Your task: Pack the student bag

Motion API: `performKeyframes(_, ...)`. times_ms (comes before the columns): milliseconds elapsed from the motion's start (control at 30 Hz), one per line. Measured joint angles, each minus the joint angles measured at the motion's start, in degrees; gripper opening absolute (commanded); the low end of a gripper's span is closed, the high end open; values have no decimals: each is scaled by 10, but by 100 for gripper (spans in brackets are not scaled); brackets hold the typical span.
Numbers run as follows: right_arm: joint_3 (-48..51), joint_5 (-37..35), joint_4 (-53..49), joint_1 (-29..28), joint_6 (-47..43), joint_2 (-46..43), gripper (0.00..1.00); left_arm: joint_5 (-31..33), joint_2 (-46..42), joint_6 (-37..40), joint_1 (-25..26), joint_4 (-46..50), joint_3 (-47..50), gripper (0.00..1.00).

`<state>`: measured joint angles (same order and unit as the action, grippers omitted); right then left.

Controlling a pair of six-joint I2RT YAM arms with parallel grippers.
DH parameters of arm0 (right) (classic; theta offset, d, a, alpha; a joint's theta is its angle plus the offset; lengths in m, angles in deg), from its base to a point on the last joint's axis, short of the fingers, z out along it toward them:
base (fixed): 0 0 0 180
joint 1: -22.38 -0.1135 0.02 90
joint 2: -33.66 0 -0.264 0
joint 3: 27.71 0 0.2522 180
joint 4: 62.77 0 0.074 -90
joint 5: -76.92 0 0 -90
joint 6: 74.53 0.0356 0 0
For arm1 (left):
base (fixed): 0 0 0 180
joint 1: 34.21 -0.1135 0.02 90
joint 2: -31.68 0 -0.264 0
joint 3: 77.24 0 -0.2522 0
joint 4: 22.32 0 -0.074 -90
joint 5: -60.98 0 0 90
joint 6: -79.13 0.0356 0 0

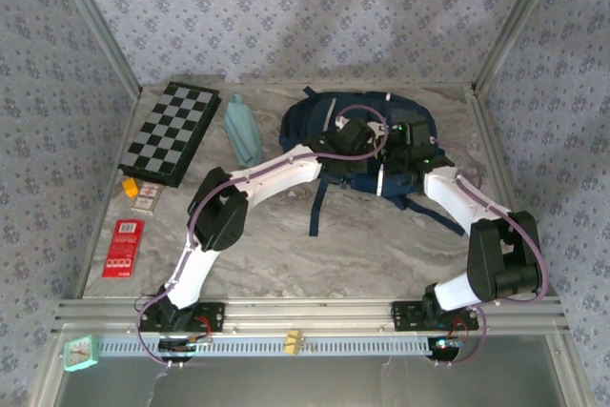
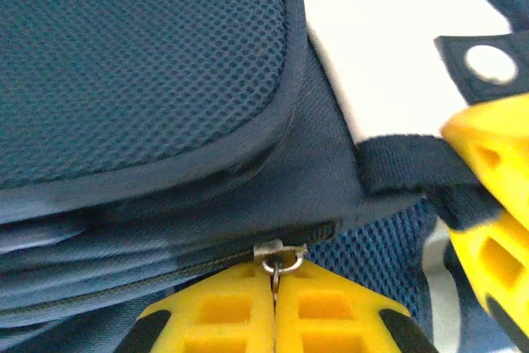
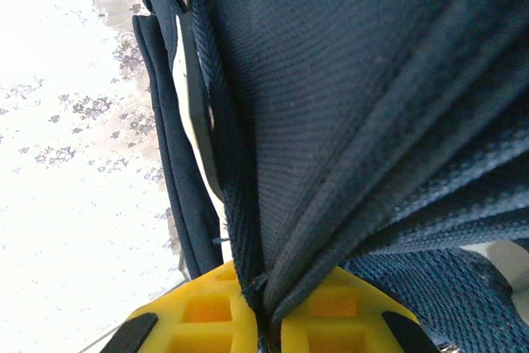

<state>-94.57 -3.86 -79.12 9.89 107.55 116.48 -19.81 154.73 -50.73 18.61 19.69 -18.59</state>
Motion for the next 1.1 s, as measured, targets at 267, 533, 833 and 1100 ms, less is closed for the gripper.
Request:
performKeyframes(267,-1,112,-11,63,-68,0,0,-90,-77,34,-55,16,96,0)
performKeyframes(533,-88,227,-87,137,-185,80,0,-100,-151,115,-85,0,218,0)
performKeyframes(833,-331,249,-208,145,-345,240,38,-116,-137,97,-17,-19,173,0)
performKeyframes(1100,-254,242,-221,128,-422,157,63,-144,-112,85,-15,-15,153,0)
